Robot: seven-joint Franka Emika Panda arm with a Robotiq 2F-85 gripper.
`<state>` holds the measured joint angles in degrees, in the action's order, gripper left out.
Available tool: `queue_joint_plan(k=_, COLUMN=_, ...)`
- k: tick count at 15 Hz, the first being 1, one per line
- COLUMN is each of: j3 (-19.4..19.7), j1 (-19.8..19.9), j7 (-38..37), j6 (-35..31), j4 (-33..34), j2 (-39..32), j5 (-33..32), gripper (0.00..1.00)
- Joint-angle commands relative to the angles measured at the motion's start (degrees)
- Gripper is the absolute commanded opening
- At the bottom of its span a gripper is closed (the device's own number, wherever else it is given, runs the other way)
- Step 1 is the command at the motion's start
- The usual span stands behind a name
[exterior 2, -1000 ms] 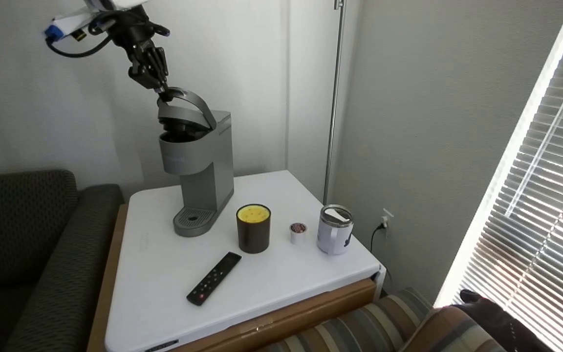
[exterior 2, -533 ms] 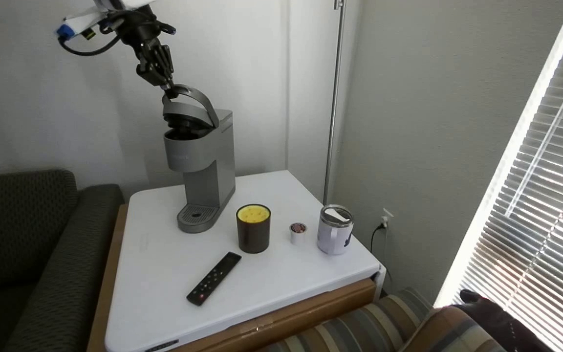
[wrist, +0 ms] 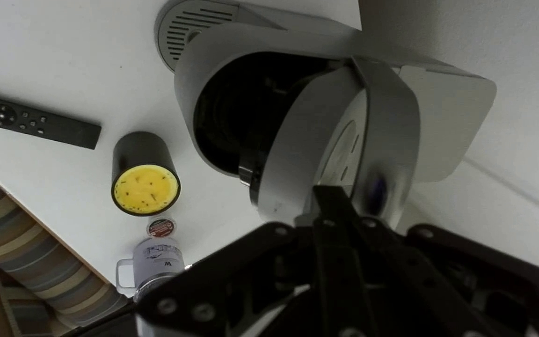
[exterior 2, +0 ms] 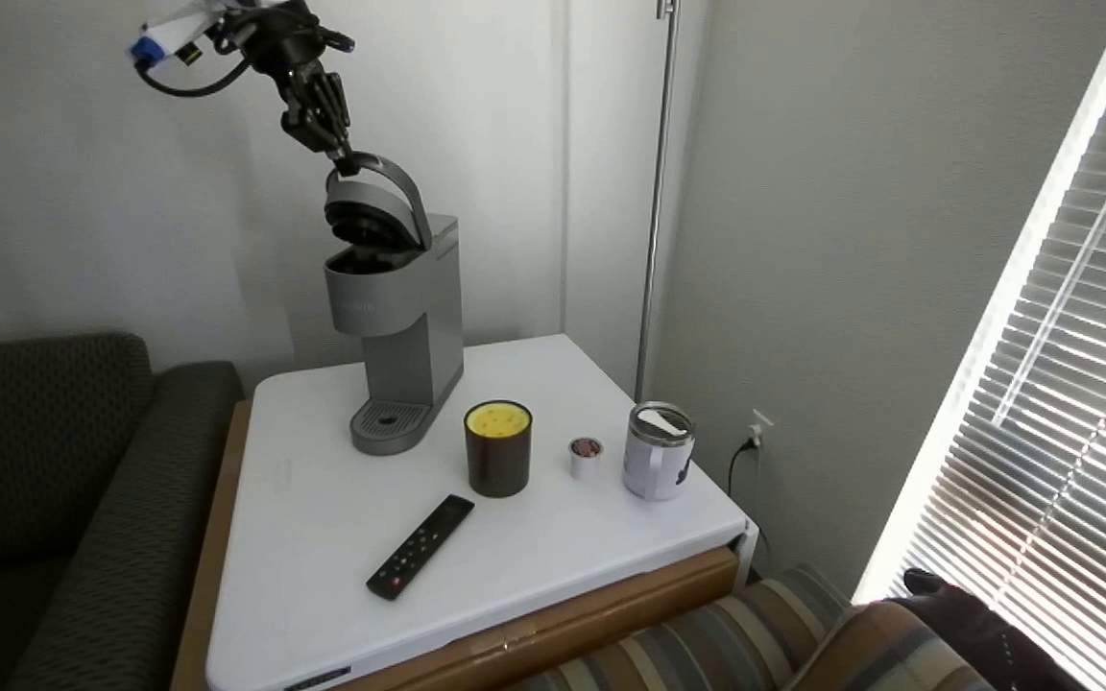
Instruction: Close the lid of the coffee maker and then open it
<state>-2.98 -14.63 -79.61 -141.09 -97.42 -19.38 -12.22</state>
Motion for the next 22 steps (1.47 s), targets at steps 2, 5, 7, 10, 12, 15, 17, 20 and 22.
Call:
queue_joint_plan(k=2, j3=1.2, j1=-1.3, j7=0.6, j6=1.5, j4=4.7, j2=-3.3, j5=-1.0, gripper=0.0)
queue_joint_plan(k=5, j3=1.3, j1=-1.7, j7=0.7, j6=2.0, j4=6.1, j2=-4.0, j5=-1.2, gripper=0.0)
queue_joint_plan(k=7, j3=1.4, j1=-1.9, j7=0.8, j6=2.6, j4=7.0, j2=-4.5, j5=-1.2, gripper=0.0)
queue_joint_plan(k=10, j3=1.6, j1=-2.3, j7=0.9, j6=3.7, j4=7.9, j2=-4.3, j5=-1.6, gripper=0.0)
queue_joint_plan(k=12, j3=1.8, j1=-2.5, j7=0.9, j6=4.2, j4=8.1, j2=-3.9, j5=-2.1, gripper=0.0)
queue_joint_plan(k=15, j3=1.7, j1=-2.6, j7=1.3, j6=6.0, j4=7.9, j2=-2.8, j5=-2.2, gripper=0.0)
queue_joint_plan(k=17, j3=1.8, j1=-2.6, j7=1.1, j6=6.2, j4=7.7, j2=-2.1, j5=-2.4, gripper=0.0)
queue_joint_plan(k=20, j3=1.7, j1=-2.4, j7=1.2, j6=6.0, j4=7.1, j2=-0.9, j5=-2.5, gripper=0.0)
queue_joint_plan(k=22, j3=1.6, j1=-2.3, j7=1.5, j6=6.5, j4=6.8, j2=0.0, j5=-2.6, gripper=0.0)
